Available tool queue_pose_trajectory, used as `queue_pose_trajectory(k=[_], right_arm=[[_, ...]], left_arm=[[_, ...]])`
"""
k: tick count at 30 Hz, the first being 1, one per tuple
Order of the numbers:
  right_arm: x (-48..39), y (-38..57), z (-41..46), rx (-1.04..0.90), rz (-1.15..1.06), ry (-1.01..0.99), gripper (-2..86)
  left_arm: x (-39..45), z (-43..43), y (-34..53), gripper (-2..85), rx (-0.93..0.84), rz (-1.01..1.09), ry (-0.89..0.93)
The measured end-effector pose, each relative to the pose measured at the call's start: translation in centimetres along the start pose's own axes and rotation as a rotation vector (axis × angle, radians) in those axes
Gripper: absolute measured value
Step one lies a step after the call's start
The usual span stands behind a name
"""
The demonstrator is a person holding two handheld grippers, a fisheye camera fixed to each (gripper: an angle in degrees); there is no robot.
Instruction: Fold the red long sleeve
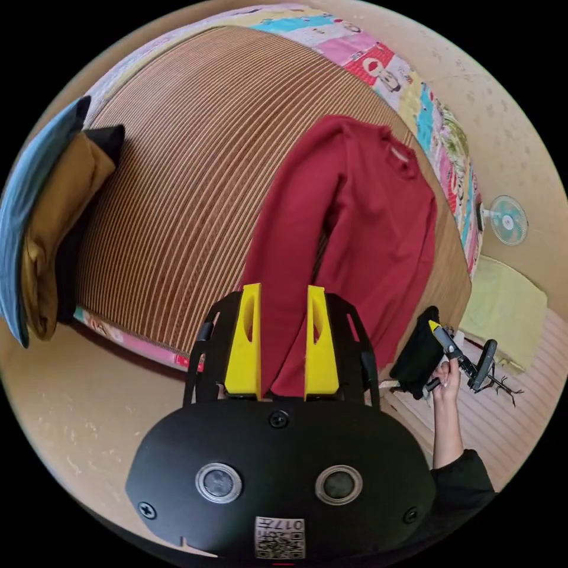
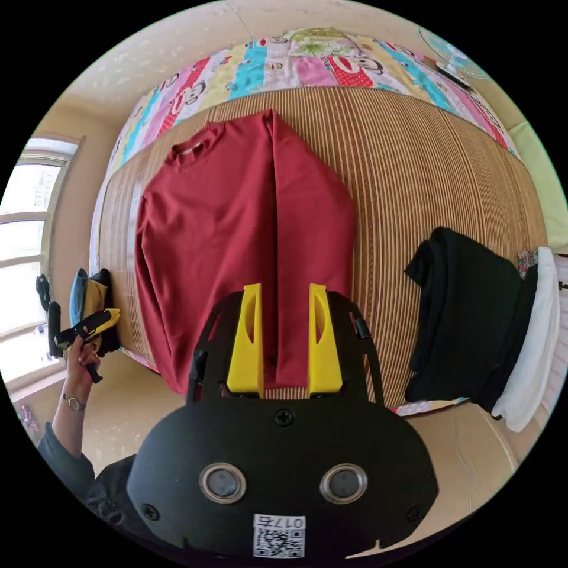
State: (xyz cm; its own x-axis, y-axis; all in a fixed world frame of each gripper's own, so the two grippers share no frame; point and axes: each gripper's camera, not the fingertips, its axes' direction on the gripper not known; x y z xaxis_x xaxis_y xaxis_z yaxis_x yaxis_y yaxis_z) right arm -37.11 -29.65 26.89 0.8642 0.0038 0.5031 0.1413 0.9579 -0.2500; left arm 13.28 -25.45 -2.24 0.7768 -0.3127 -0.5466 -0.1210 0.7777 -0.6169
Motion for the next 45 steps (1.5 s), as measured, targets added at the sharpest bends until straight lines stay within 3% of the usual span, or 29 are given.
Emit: queue_pose_trajectory(k=[3,5,6,10,12,14,17,19,21,23,27,31,33,35,39,41,45], right_arm=[[2.2,3.3,5.9,-0.223,-0.019,0.042,10.9],[2.3,4.4,6.7,-0.262,-0.125,0.125,7.7],[2.5,4.0,5.8,-0.301,-0.181,0.161,4.7],[8.6,2.1,-3.5,-0.288,-0.188,-0.060,1.6],[13.5,1.7,-10.3,-0.170,-0.165,-0.131,1.5],[20.1,2.0,-18.0,0.018,-0.056,-0.150,1.6],[32.5,5.7,-28.0,0.334,0.343,-0.142,2.3],[37.3,10.1,-31.9,0.484,0.537,-0.027,3.8],[36.7,11.4,-31.7,0.472,0.472,0.030,5.5],[33.9,11.5,-28.9,0.358,0.336,0.048,8.1],[25.1,12.3,-18.9,0.078,0.000,-0.048,11.4],[20.7,15.0,-8.9,-0.242,-0.144,0.093,11.9],[20.0,18.1,-9.0,-0.161,-0.185,0.207,10.2],[20.1,21.1,-9.4,-0.190,-0.216,0.145,7.1],[23.7,29.4,-9.5,-0.321,-0.211,0.051,5.2],[26.1,31.7,-9.9,-0.397,-0.181,0.012,5.5],[34.8,32.0,-17.6,-0.206,0.016,-0.180,7.1]], left_arm=[[-2.5,3.9,2.6,11.7,-0.114,-0.009,-0.089],[-2.8,6.9,3.5,9.5,-0.312,0.101,-0.200],[-2.7,6.7,3.8,7.7,-0.321,0.142,-0.263],[-6.2,-0.2,2.0,1.7,-0.323,0.228,-0.268],[-9.8,-6.3,1.2,1.4,-0.234,0.150,-0.284],[-15.8,-16.4,1.8,1.7,-0.020,-0.057,-0.273],[-21.9,-26.1,5.7,4.6,0.221,-0.325,-0.249],[-23.0,-29.3,8.5,7.9,0.343,-0.383,-0.219],[-22.3,-29.7,10.0,9.7,0.385,-0.337,-0.127],[-19.4,-26.3,9.4,10.1,0.271,-0.183,0.027],[-12.3,-17.7,7.7,11.1,-0.020,0.067,0.099],[-6.4,-9.4,9.5,10.7,-0.316,0.331,-0.188],[-5.0,-9.4,11.9,9.1,-0.298,0.452,-0.338],[-5.2,-11.4,14.8,5.3,-0.294,0.532,-0.385],[-10.4,-14.3,18.5,4.1,-0.351,0.406,-0.428],[-15.1,-16.8,20.5,4.9,-0.380,0.229,-0.371],[-22.7,-20.9,23.7,6.8,-0.362,-0.027,-0.136]])
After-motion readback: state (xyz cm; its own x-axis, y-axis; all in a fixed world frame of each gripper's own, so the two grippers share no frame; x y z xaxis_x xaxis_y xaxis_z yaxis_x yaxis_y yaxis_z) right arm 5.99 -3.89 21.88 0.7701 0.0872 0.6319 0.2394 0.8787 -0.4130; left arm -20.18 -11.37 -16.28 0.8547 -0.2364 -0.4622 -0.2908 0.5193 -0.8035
